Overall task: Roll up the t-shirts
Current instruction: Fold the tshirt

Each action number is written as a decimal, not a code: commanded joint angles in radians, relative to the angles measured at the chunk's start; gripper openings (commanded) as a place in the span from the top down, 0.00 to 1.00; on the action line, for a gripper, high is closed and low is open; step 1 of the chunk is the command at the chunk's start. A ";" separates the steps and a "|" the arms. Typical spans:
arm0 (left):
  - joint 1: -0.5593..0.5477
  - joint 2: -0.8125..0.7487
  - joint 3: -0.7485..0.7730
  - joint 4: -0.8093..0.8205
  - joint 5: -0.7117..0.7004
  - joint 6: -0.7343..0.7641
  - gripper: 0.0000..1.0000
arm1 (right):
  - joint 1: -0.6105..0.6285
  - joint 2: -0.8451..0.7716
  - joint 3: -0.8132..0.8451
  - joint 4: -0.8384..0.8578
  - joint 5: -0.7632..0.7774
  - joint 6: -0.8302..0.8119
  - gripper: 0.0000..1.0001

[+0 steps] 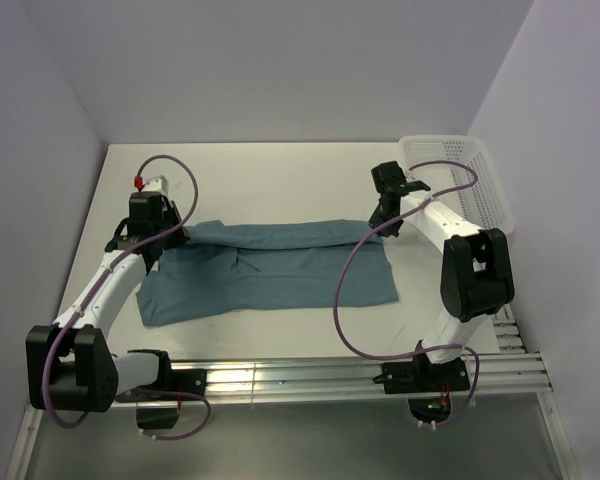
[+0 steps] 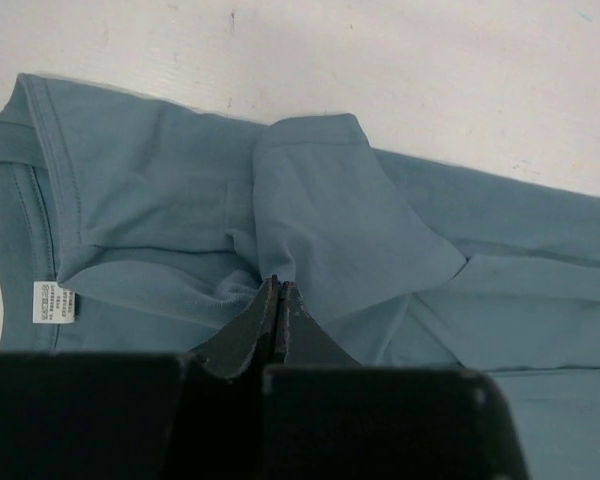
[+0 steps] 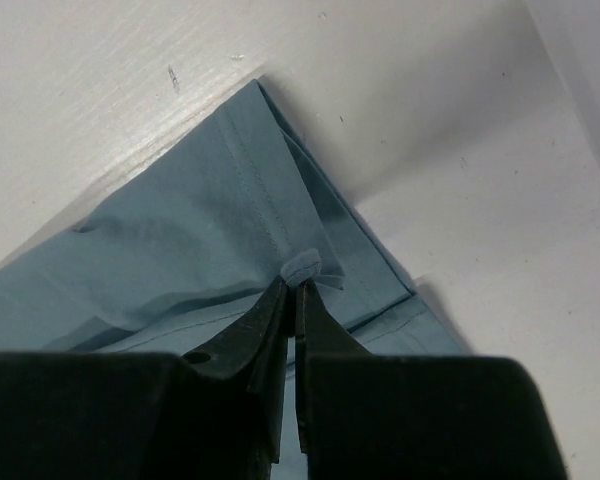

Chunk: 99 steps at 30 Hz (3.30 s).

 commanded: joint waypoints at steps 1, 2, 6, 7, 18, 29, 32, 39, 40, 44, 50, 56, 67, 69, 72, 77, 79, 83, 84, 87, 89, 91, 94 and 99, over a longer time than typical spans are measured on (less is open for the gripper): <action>-0.014 -0.032 0.012 -0.025 0.000 -0.018 1.00 | 0.012 -0.055 -0.020 -0.020 0.054 0.030 1.00; -0.015 -0.038 0.012 -0.028 0.000 -0.015 1.00 | 0.011 -0.060 -0.021 -0.015 0.054 0.027 1.00; -0.020 -0.043 0.017 -0.067 0.000 -0.021 1.00 | 0.014 -0.057 -0.023 -0.030 0.052 0.035 1.00; -0.021 -0.044 0.017 -0.072 0.000 -0.021 1.00 | 0.015 -0.060 -0.034 -0.029 0.050 0.035 1.00; -0.089 -0.009 0.034 -0.183 -0.109 -0.044 1.00 | 0.023 -0.032 -0.063 -0.056 0.009 0.038 0.83; -0.101 -0.150 0.055 -0.259 -0.319 -0.107 1.00 | 0.024 -0.095 -0.017 -0.020 -0.054 -0.060 0.48; -0.101 -0.144 0.040 -0.239 -0.273 -0.107 0.91 | 0.024 -0.074 0.017 0.023 -0.118 -0.086 0.55; -0.103 -0.054 0.040 -0.224 -0.132 -0.076 0.43 | 0.050 0.036 0.116 0.076 -0.216 -0.079 0.60; -0.109 -0.044 0.041 -0.230 -0.134 -0.078 0.34 | 0.054 0.049 0.126 0.079 -0.247 -0.077 0.61; -0.112 -0.083 0.034 -0.204 -0.166 -0.079 0.28 | 0.084 0.092 0.163 0.128 -0.316 -0.070 0.65; -0.035 0.011 0.084 -0.169 -0.125 -0.089 0.27 | 0.165 0.207 0.256 0.160 -0.382 -0.062 0.69; 0.161 0.182 0.205 -0.149 -0.025 -0.148 0.26 | 0.153 0.337 0.341 0.102 -0.358 -0.069 0.67; 0.315 0.416 0.333 -0.132 0.041 -0.197 0.27 | 0.031 0.373 0.281 0.088 -0.313 -0.046 0.80; 0.319 0.437 0.340 -0.129 0.055 -0.207 0.27 | 0.014 0.412 0.318 0.071 -0.307 -0.048 0.81; 0.325 0.483 0.343 -0.112 0.076 -0.219 0.28 | -0.014 0.459 0.365 0.043 -0.290 -0.045 0.81; 0.325 0.540 0.380 -0.109 0.072 -0.220 0.28 | -0.032 0.509 0.454 -0.013 -0.298 -0.045 0.81; 0.328 0.565 0.400 -0.109 0.072 -0.214 0.28 | -0.034 0.509 0.469 -0.029 -0.289 -0.045 0.77; 0.328 0.614 0.440 -0.118 0.060 -0.210 0.27 | -0.038 0.492 0.480 -0.038 -0.269 -0.059 0.68; 0.328 0.632 0.446 -0.118 0.057 -0.210 0.27 | -0.042 0.494 0.486 -0.044 -0.263 -0.060 0.63; 0.332 0.675 0.475 -0.115 0.069 -0.208 0.29 | -0.048 0.506 0.512 -0.072 -0.253 -0.069 0.55; 0.332 0.698 0.504 -0.130 0.064 -0.207 0.36 | -0.049 0.511 0.523 -0.084 -0.246 -0.069 0.55; 0.332 0.724 0.518 -0.137 0.057 -0.207 0.51 | -0.052 0.520 0.534 -0.108 -0.243 -0.071 0.57; 0.333 0.747 0.537 -0.138 0.057 -0.204 0.64 | -0.051 0.541 0.563 -0.137 -0.235 -0.074 0.57; 0.332 0.778 0.560 -0.157 0.032 -0.201 0.90 | -0.051 0.569 0.597 -0.177 -0.223 -0.073 0.81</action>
